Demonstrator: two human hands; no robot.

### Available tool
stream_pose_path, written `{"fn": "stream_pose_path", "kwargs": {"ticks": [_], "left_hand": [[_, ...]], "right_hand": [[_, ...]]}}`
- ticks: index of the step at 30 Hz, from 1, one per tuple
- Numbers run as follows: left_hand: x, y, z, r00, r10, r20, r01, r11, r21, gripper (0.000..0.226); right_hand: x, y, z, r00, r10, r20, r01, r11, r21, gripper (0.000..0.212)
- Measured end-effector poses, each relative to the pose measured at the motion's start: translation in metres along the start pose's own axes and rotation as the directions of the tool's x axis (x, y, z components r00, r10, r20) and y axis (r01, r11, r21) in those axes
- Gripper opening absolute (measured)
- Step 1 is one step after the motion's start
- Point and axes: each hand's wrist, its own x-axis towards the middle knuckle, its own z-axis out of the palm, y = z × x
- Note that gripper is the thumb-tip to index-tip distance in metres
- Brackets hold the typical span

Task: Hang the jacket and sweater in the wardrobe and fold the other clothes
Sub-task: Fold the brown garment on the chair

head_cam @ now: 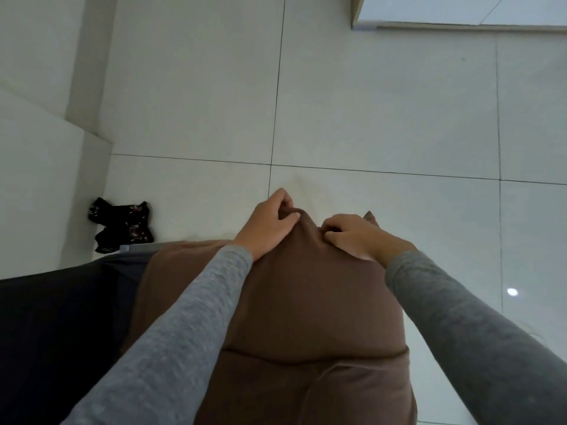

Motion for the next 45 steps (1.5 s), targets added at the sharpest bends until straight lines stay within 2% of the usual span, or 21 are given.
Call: {"fn": "stream_pose_path", "kwargs": {"ticks": [3, 5, 7, 8, 9, 11, 15, 16, 18, 20, 23, 26, 28, 30, 32, 34, 36, 39, 42, 45], "left_hand": [[-0.007, -0.003, -0.011, 0.988, 0.143, -0.062, -0.137, 0.986, 0.093, 0.016], [-0.012, -0.005, -0.023, 0.971, 0.236, -0.043, -0.209, 0.921, 0.329, 0.025], [-0.017, -0.007, -0.035, 0.950, 0.311, 0.035, -0.260, 0.723, 0.640, 0.036], [-0.020, -0.006, -0.042, 0.949, 0.306, 0.081, -0.263, 0.619, 0.740, 0.037], [-0.022, -0.006, -0.047, 0.953, 0.284, 0.104, -0.250, 0.548, 0.798, 0.036], [-0.026, -0.006, -0.057, 0.967, 0.241, 0.077, -0.185, 0.469, 0.864, 0.026], [-0.034, -0.008, -0.074, 0.995, 0.083, -0.061, 0.021, 0.416, 0.909, 0.004], [-0.037, -0.009, -0.077, 0.994, 0.053, -0.091, 0.061, 0.415, 0.908, 0.008], [-0.041, -0.014, -0.079, 0.988, 0.054, -0.147, 0.109, 0.439, 0.892, 0.010], [-0.046, -0.016, -0.079, 0.971, 0.087, -0.221, 0.149, 0.500, 0.853, 0.010], [-0.052, -0.018, -0.080, 0.942, 0.080, -0.327, 0.213, 0.609, 0.764, 0.016], [-0.056, -0.023, -0.077, 0.919, 0.098, -0.382, 0.204, 0.710, 0.674, 0.016], [-0.059, -0.025, -0.076, 0.891, 0.162, -0.425, 0.111, 0.830, 0.547, 0.019], [-0.066, -0.023, -0.074, 0.862, 0.225, -0.454, -0.082, 0.946, 0.313, 0.028], [-0.072, -0.019, -0.073, 0.854, 0.224, -0.470, -0.243, 0.970, 0.020, 0.033], [-0.079, -0.016, -0.073, 0.854, 0.165, -0.492, -0.281, 0.944, -0.171, 0.032], [-0.084, -0.016, -0.075, 0.847, 0.153, -0.509, -0.262, 0.953, -0.149, 0.023], [-0.100, -0.016, -0.076, 0.833, 0.254, -0.492, -0.264, 0.963, 0.051, 0.014], [-0.124, -0.021, -0.075, 0.791, 0.282, -0.544, -0.233, 0.960, 0.158, 0.018], [-0.158, -0.029, -0.065, 0.729, 0.328, -0.601, -0.185, 0.940, 0.287, 0.030]], "right_hand": [[-0.005, -0.001, 0.000, 0.974, -0.078, -0.211, 0.097, 0.992, 0.081, 0.011], [-0.011, -0.002, 0.000, 0.921, -0.090, -0.379, 0.139, 0.985, 0.102, 0.010], [-0.017, -0.002, 0.002, 0.858, -0.093, -0.505, 0.120, 0.993, 0.021, 0.016], [-0.022, -0.003, 0.002, 0.830, -0.094, -0.549, 0.081, 0.996, -0.048, 0.019], [-0.026, -0.002, 0.002, 0.807, -0.096, -0.583, 0.034, 0.993, -0.117, 0.020], [-0.037, 0.001, 0.002, 0.790, -0.088, -0.606, -0.043, 0.979, -0.199, 0.021], [-0.061, 0.009, 0.001, 0.805, -0.010, -0.593, -0.093, 0.985, -0.143, 0.011], [-0.066, 0.011, 0.001, 0.804, 0.009, -0.595, -0.097, 0.988, -0.116, 0.007], [-0.072, 0.017, 0.004, 0.795, 0.068, -0.603, -0.141, 0.987, -0.074, 0.011], [-0.076, 0.027, 0.010, 0.765, 0.124, -0.632, -0.222, 0.972, -0.078, 0.005], [-0.082, 0.038, 0.019, 0.720, 0.258, -0.644, -0.362, 0.932, -0.031, 0.015], [-0.090, 0.046, 0.029, 0.674, 0.380, -0.634, -0.446, 0.893, 0.061, 0.014], [-0.097, 0.050, 0.035, 0.641, 0.474, -0.604, -0.475, 0.863, 0.173, 0.010], [-0.103, 0.053, 0.045, 0.619, 0.537, -0.574, -0.465, 0.839, 0.283, 0.007], [-0.109, 0.056, 0.053, 0.586, 0.591, -0.554, -0.438, 0.806, 0.398, 0.010], [-0.116, 0.056, 0.059, 0.545, 0.654, -0.524, -0.394, 0.752, 0.529, 0.017], [-0.123, 0.051, 0.062, 0.516, 0.699, -0.494, -0.322, 0.693, 0.645, 0.022], [-0.129, 0.042, 0.065, 0.466, 0.722, -0.511, -0.114, 0.622, 0.775, 0.026], [-0.138, 0.034, 0.068, 0.438, 0.718, -0.541, 0.047, 0.583, 0.811, 0.029], [-0.147, 0.034, 0.074, 0.426, 0.698, -0.576, 0.085, 0.603, 0.793, 0.031]]}}
